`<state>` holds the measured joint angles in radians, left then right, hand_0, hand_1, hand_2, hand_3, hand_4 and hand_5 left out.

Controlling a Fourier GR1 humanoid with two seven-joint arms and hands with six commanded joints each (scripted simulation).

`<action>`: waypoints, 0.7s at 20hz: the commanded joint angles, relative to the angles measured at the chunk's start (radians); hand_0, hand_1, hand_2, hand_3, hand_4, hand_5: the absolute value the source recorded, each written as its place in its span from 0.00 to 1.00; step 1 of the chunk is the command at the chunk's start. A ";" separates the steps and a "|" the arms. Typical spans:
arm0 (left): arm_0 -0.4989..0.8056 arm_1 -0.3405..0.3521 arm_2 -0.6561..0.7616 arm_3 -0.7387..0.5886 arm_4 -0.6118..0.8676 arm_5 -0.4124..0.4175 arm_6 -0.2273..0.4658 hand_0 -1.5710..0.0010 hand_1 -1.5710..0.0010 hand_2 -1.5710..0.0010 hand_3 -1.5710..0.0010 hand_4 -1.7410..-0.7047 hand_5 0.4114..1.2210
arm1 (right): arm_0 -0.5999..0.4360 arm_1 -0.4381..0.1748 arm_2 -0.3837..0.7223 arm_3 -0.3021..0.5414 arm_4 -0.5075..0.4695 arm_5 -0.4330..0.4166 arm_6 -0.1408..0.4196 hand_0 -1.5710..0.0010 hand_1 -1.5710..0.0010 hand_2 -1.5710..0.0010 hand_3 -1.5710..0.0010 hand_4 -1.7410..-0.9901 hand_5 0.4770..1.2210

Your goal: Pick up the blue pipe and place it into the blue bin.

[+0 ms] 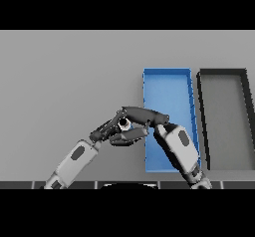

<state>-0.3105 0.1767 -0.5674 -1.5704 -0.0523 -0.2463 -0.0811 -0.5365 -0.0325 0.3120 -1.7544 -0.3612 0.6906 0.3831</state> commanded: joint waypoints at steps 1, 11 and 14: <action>-0.009 0.002 0.006 0.003 0.007 -0.001 0.015 0.89 0.89 0.90 0.90 0.81 0.52 | -0.002 0.002 -0.011 0.005 -0.003 0.005 -0.006 0.00 0.00 0.00 0.00 0.34 0.99; 0.026 -0.030 0.014 0.001 0.077 0.013 0.177 0.99 0.99 0.99 0.99 0.80 0.19 | -0.014 0.053 -0.066 0.002 -0.240 -0.044 0.126 0.00 0.00 0.00 0.00 0.33 1.00; 0.056 -0.018 0.008 -0.012 0.075 0.014 0.169 0.99 0.99 0.99 0.99 0.79 0.13 | -0.097 0.023 -0.108 -0.027 -0.412 -0.176 0.219 0.00 0.00 0.00 0.00 0.33 1.00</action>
<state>-0.2538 0.1592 -0.5597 -1.5826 0.0229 -0.2326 0.0867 -0.6347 -0.0111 0.2031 -1.7817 -0.7728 0.5162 0.5959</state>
